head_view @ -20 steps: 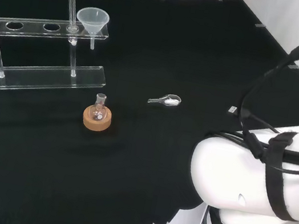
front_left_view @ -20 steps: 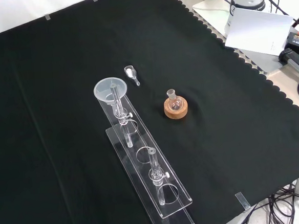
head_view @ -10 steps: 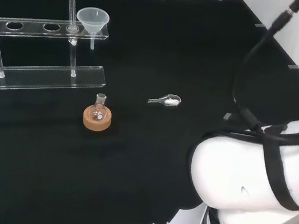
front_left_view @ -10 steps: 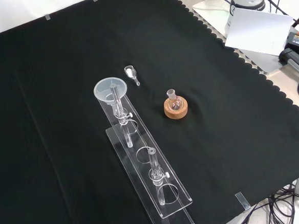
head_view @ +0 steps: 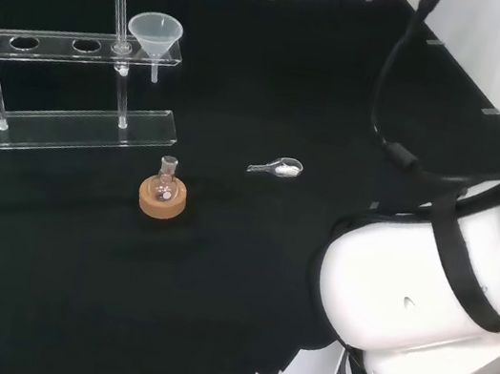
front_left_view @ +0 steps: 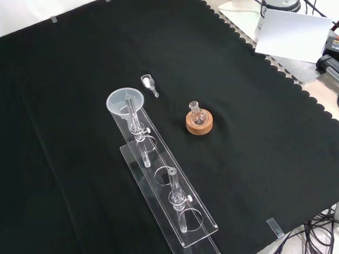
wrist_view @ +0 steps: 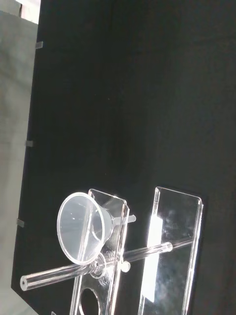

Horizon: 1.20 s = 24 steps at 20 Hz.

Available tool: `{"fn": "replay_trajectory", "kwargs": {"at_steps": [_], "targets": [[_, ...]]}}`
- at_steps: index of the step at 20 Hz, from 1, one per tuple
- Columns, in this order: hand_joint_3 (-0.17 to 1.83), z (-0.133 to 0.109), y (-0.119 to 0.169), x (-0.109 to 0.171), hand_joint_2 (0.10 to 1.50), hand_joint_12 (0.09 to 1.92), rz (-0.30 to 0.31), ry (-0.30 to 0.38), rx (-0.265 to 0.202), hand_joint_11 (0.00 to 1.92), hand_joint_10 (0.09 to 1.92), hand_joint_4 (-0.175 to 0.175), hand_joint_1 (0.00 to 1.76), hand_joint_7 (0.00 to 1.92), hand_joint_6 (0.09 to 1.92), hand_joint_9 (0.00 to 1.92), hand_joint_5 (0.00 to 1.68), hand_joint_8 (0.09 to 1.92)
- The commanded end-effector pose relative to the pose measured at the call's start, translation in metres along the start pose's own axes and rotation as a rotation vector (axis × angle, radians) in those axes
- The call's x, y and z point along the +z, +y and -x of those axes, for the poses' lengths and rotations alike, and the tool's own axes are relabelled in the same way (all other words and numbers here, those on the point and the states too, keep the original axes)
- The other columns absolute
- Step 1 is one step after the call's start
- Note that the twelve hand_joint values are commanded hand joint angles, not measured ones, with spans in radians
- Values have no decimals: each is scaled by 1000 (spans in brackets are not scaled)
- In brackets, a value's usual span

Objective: Pick up the funnel from the transparent funnel stand.

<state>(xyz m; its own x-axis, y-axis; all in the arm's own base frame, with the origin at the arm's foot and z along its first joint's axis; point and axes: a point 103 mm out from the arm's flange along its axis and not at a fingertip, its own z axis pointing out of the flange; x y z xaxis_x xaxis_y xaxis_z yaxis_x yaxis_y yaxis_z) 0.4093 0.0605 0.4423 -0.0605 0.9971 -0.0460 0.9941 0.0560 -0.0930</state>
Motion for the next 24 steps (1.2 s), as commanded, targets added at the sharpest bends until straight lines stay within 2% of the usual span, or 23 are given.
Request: {"fn": "replay_trajectory", "kwargs": {"at_steps": [1,7,9,11,12,14,15,17,19,24], "targets": [[64,-9,37,15,577,87,-7,-46,3,0,87,37,620,0,87,0,0,87],[54,-11,62,36,571,87,-108,-94,-8,0,87,25,649,0,87,0,0,87],[50,-14,72,41,568,87,-142,-133,-18,0,87,22,641,0,87,0,0,87],[47,-22,79,44,566,87,-149,-212,-46,25,87,19,672,0,87,0,0,87],[20,-27,82,44,576,231,-151,-242,-61,20,87,23,709,0,87,0,0,87],[-11,-36,85,45,586,855,-147,-291,-89,6,87,7,785,0,87,0,0,87],[-16,-40,87,46,587,1088,-149,-308,-98,2,87,1,820,0,87,0,0,87],[-19,-45,91,50,587,1346,-154,-323,-108,0,87,-9,871,0,87,0,0,87],[-18,-45,94,54,586,1459,-169,-318,-107,0,87,-16,892,0,87,0,0,87],[-20,-46,103,63,580,1500,-195,-307,-95,0,87,-21,873,0,87,0,0,87]]}}
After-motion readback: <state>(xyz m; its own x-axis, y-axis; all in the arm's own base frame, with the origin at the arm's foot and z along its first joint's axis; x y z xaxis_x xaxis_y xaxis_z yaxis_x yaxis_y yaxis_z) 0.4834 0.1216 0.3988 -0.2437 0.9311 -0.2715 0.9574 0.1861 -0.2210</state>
